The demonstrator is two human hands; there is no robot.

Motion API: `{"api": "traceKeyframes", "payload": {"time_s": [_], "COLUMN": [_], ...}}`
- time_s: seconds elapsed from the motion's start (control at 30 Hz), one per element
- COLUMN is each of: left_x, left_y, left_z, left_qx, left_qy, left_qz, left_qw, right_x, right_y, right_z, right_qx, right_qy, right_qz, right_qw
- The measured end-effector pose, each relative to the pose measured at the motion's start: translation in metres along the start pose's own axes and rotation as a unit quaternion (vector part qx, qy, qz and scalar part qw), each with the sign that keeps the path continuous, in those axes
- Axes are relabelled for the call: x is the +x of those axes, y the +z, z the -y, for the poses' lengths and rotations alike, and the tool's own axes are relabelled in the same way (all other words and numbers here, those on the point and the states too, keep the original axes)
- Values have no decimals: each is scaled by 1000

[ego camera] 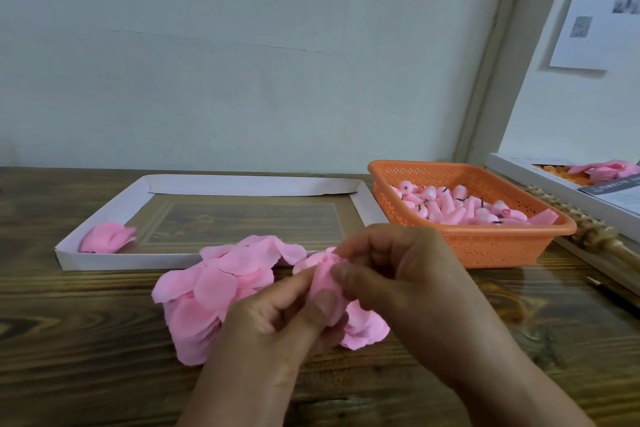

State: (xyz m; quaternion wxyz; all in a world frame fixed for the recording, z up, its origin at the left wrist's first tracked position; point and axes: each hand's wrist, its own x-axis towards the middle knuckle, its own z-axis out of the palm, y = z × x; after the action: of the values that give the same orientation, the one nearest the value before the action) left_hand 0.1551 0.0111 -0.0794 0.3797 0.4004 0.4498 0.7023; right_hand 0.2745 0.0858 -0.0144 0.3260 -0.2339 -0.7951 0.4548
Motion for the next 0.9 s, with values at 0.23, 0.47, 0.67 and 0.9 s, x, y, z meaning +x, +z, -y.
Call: {"api": "traceKeyframes", "payload": {"time_s": [0.23, 0.47, 0.67, 0.9], "left_x": [6, 18, 22, 13], "left_y": [-19, -19, -12, 17], "left_z": [-26, -30, -25, -28], "left_qx": [2, -46, -76, -72], "left_qy": [-183, -233, -212, -70], "left_qz": [202, 378, 334, 94], "left_qw": [962, 895, 915, 990], "right_x": [8, 8, 0, -27], "right_y": [-13, -15, -13, 29], "right_z": [-14, -22, -27, -54], "right_qx": [58, 176, 114, -172], "right_qy": [-36, -89, -142, -294], "right_qz": [128, 229, 61, -302], "right_qw": [989, 953, 981, 891]}}
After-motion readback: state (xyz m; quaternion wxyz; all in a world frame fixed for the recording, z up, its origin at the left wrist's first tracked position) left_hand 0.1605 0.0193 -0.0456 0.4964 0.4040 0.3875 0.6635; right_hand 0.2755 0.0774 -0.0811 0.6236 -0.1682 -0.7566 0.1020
